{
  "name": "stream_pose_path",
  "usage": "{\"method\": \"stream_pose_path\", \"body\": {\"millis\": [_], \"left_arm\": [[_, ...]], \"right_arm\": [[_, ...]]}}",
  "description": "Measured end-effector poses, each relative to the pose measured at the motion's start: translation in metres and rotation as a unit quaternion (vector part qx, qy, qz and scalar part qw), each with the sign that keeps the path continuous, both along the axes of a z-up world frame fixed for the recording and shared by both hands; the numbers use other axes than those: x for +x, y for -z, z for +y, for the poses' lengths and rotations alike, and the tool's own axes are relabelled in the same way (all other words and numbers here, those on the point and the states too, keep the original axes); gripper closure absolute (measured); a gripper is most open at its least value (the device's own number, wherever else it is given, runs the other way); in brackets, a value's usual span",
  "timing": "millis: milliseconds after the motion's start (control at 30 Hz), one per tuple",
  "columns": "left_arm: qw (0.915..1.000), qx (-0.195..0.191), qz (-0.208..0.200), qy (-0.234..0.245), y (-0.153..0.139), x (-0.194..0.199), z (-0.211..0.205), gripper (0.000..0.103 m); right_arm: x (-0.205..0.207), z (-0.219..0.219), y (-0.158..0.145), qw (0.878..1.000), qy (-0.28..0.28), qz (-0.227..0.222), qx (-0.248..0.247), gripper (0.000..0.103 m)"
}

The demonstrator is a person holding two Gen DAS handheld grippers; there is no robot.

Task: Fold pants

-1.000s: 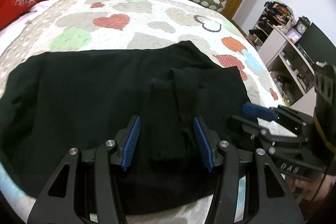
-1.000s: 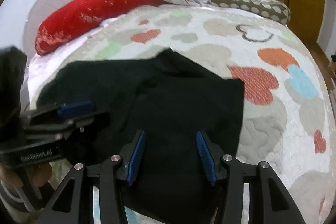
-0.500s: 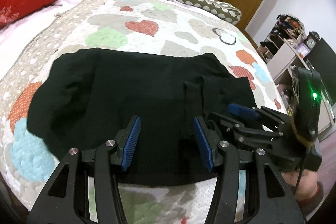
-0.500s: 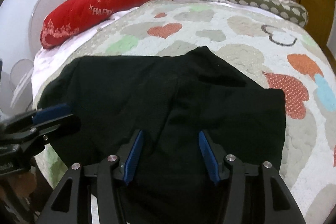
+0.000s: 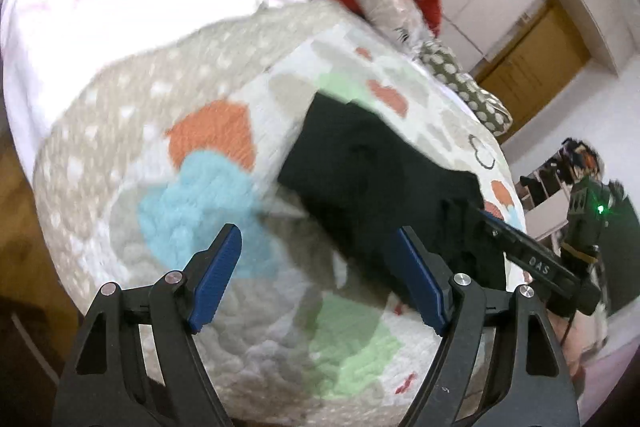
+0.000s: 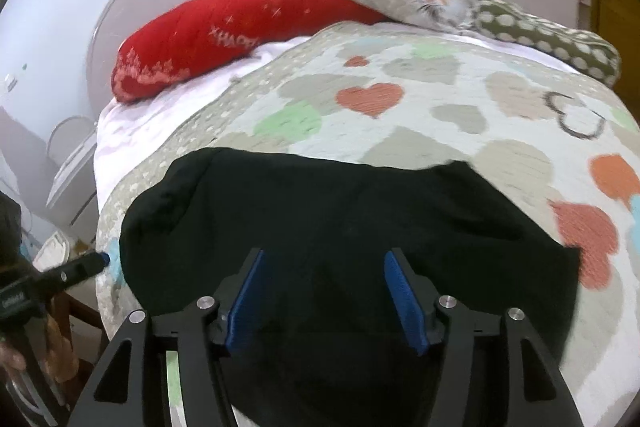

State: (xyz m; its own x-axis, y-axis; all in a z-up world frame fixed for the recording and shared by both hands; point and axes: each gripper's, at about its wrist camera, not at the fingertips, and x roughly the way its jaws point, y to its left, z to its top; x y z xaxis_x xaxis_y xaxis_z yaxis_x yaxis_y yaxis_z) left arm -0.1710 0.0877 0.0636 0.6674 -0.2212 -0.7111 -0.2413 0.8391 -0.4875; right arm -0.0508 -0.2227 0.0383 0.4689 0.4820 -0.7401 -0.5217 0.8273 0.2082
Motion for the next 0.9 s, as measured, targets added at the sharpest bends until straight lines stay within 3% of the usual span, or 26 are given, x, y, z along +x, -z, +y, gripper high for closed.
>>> {"method": "stream_pose_path", "body": {"millis": [100, 300, 500, 533, 600, 667, 900], "left_arm": [[0.9998, -0.020, 0.007, 0.003, 0.009, 0.006, -0.003, 0.024], [0.9991, -0.026, 0.023, 0.024, 0.026, 0.036, -0.024, 0.024], [0.9984, -0.053, 0.000, 0.017, 0.033, 0.065, -0.023, 0.025], [0.9984, -0.055, -0.002, 0.014, 0.033, 0.069, -0.022, 0.029], [0.9990, -0.043, 0.000, 0.011, 0.034, 0.072, -0.022, 0.050], [0.9994, -0.033, 0.000, 0.012, 0.032, 0.073, -0.023, 0.060], [0.9991, 0.009, -0.031, 0.028, 0.005, 0.065, -0.036, 0.064]], "right_arm": [[0.009, 0.022, 0.003, 1.000, -0.018, 0.003, -0.009, 0.044], [0.033, 0.057, 0.016, 0.999, -0.033, 0.014, -0.020, 0.042], [0.056, 0.075, 0.038, 0.998, -0.027, 0.030, -0.039, 0.034], [0.057, 0.075, 0.037, 0.998, -0.029, 0.030, -0.037, 0.033], [0.058, 0.071, 0.036, 0.999, -0.032, 0.035, -0.026, 0.033], [0.060, 0.062, 0.033, 0.999, -0.024, 0.043, -0.008, 0.033], [0.051, 0.034, 0.009, 1.000, 0.009, 0.014, -0.005, 0.033]]}}
